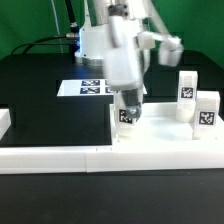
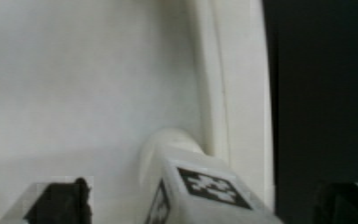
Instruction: Assemble square table
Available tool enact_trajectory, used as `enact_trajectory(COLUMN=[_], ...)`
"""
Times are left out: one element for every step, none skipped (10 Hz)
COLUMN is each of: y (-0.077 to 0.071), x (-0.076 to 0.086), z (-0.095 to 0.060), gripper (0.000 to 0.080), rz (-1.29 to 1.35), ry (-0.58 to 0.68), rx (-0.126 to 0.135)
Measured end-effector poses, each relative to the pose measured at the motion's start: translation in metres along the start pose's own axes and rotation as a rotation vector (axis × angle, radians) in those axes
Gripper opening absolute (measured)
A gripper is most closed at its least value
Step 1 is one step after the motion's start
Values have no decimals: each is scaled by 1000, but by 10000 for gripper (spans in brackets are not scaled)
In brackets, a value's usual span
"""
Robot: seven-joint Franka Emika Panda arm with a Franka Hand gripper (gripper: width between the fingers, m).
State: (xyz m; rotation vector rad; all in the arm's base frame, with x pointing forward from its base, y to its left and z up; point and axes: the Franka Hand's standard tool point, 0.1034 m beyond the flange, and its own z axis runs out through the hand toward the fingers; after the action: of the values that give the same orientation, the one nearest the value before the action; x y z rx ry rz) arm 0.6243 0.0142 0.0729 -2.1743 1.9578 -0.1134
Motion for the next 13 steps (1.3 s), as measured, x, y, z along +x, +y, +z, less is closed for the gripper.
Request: enact_trajectory(y=[1,1,1,1,2,2,1,-3,-2,-2,-2,2,4], x=[0,0,0,1,3,10,8,9,9,10,9,13,15], z=[1,1,1,1,1,1,5,5,5,6,6,7,8], gripper=[647,647,649,649,649,649,649,649,627,627,432,299,299], rz=[-27,-83,-177,-263,-419,-635,-900,-855,-846,-845,-798,-679,-642], ry=[-1,0,0,0,-4,-35,-98,-84,-83,-83,-82,-75,-73], rx=[-2,-3,-4,-4,-11,-32,-90,-78,-81,-81,-82,-96,-100])
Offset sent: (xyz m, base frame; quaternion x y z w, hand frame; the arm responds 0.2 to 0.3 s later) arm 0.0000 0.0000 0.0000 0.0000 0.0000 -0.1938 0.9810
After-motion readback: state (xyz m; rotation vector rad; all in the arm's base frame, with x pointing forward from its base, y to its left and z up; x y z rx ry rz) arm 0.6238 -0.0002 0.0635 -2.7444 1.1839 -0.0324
